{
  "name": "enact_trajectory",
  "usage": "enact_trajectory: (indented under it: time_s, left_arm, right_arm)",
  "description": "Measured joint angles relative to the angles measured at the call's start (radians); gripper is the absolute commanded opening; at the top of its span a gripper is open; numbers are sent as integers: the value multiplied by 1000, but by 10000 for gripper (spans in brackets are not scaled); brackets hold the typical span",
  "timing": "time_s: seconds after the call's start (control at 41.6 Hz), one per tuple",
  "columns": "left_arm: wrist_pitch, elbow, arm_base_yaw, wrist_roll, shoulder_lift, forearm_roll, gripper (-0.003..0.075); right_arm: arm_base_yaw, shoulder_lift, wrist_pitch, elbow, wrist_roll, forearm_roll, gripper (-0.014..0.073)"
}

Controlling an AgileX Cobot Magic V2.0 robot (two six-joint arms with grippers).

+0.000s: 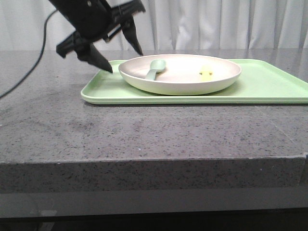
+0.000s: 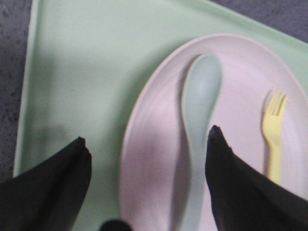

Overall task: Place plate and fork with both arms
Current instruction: 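Lower the plate onto the tray, open the left gripper and withdraw, then move the right gripper above the yellow fork on the plate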

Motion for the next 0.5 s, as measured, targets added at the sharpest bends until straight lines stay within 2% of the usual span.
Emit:
enact_trajectory:
  time_s: [0.096,0.312,0.504]
  left_arm:
    - [22,0,0,42,-62,21,494]
    - [124,8,0,75,-231,184,494]
    - [158,138,0,79,-443,313,494]
  right_arm:
    - [0,0,0,0,0,0,530]
    - [0,0,11,0,0,0,530]
    - [0,0,53,0,0,8,530]
